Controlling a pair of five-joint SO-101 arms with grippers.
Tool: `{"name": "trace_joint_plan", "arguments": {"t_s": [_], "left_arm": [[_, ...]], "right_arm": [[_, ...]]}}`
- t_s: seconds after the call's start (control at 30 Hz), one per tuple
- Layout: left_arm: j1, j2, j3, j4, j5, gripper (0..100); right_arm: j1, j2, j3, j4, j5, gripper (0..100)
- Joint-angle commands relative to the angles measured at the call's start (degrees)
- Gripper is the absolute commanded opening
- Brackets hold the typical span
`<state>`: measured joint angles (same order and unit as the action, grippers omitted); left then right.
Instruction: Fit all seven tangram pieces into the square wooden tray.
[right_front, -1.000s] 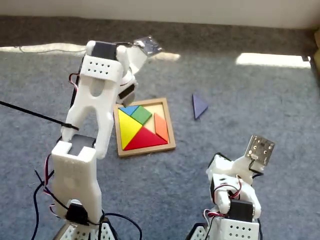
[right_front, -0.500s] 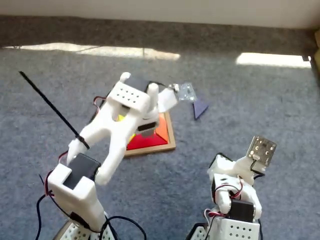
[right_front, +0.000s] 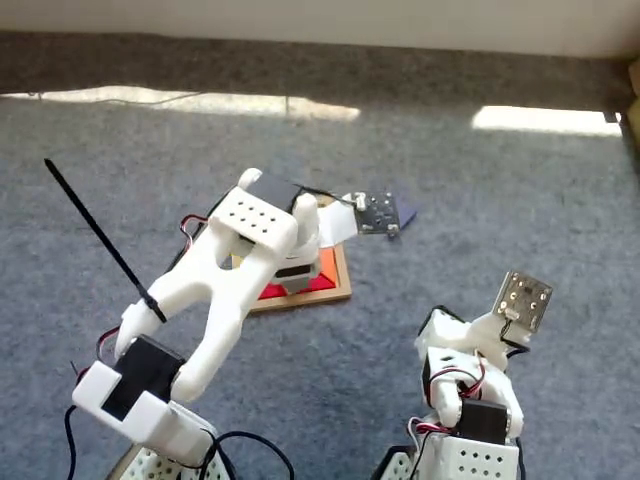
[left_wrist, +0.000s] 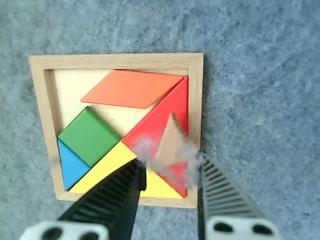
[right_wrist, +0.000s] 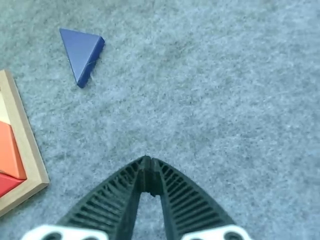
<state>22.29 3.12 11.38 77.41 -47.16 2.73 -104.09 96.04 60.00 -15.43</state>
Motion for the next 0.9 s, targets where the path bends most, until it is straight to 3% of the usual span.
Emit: {"name": "trace_joint_plan", "arguments": {"t_s": [0.0,0.23,0.4,0.57,0.87], "left_arm": [[-2.3,-4.2,-0.3,-0.6,-0.7,17],[-3.6,-4.4,-0.2,-0.3,0.1,17],[-2.9,-4.0,2.7,-0.9,9.6,17],[-3.4,-4.4,10.8,-10.7,18.0,17],[-8.3,-3.9,19.5,-26.1,18.2,17]], "right_arm": [[0.7,-1.0,6.6,-0.8,0.3,0.4],[0.7,-1.0,6.6,-0.8,0.3,0.4],[0.7,-1.0,6.6,-0.8,0.3,0.4],[0.7,-1.0,6.6,-0.8,0.3,0.4],[0.7,-1.0,6.6,-0.8,0.3,0.4]]}}
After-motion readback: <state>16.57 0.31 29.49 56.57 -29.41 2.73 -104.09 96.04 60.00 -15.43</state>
